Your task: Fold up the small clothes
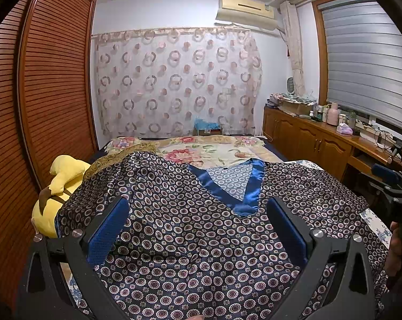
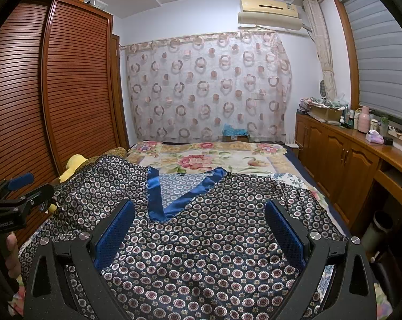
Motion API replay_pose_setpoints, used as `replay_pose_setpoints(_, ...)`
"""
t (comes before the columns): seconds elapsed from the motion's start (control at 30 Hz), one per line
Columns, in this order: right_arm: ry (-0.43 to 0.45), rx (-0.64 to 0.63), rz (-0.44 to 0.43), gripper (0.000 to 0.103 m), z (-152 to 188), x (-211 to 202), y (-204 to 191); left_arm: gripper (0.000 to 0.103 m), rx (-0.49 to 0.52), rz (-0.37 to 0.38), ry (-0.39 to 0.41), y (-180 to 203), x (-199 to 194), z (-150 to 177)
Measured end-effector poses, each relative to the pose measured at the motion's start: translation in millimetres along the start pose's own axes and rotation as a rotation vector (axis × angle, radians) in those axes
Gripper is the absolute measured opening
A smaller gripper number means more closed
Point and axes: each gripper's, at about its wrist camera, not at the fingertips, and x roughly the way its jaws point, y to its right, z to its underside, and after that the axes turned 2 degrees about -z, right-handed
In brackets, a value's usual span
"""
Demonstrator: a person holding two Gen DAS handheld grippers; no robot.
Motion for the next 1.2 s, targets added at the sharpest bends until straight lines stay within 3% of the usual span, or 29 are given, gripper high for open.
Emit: replay_pose_setpoints(1.2, -0.015, -0.001, -0.031, 0.098, 3, 4, -5, 0.103, 0.005, 0.004, -0.016, -10, 0, 1)
